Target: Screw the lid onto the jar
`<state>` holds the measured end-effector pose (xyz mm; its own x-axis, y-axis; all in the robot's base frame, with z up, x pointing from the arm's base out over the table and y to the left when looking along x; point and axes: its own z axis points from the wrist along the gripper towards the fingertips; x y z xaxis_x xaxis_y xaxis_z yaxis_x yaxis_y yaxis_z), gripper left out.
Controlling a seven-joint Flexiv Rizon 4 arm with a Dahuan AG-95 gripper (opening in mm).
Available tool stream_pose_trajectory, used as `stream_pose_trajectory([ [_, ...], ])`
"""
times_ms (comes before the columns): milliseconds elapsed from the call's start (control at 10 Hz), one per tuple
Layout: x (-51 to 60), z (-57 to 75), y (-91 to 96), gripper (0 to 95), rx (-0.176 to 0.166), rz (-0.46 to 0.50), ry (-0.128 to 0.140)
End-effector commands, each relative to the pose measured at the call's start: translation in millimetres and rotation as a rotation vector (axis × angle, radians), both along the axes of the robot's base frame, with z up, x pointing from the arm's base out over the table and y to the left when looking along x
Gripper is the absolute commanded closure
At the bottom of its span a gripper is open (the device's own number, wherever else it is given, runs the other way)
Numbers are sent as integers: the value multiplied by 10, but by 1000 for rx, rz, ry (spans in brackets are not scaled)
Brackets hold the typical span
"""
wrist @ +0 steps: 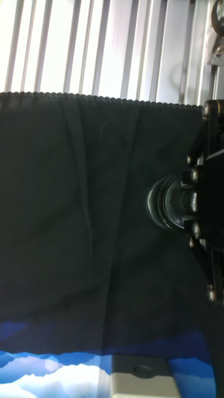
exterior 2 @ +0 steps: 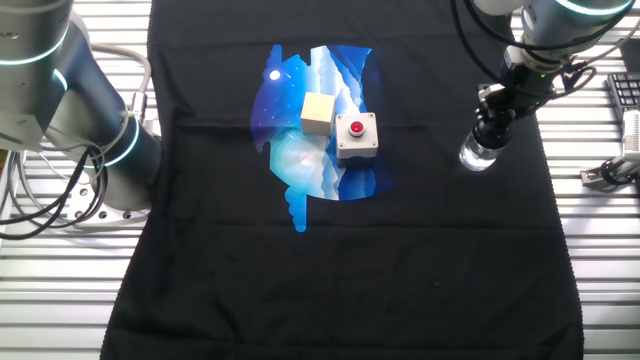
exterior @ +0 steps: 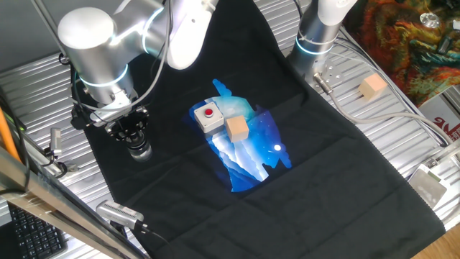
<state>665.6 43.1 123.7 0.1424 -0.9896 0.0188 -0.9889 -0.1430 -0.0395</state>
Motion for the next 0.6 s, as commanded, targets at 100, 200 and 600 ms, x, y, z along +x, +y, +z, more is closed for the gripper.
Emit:
stream_pose_trajectory([
  [100,-13,-8,-4,950,6,-6,8],
  [200,-13,-8,-3,950,3,-5,2],
  [600,-12,-14,-5,950,-3,-14,8],
])
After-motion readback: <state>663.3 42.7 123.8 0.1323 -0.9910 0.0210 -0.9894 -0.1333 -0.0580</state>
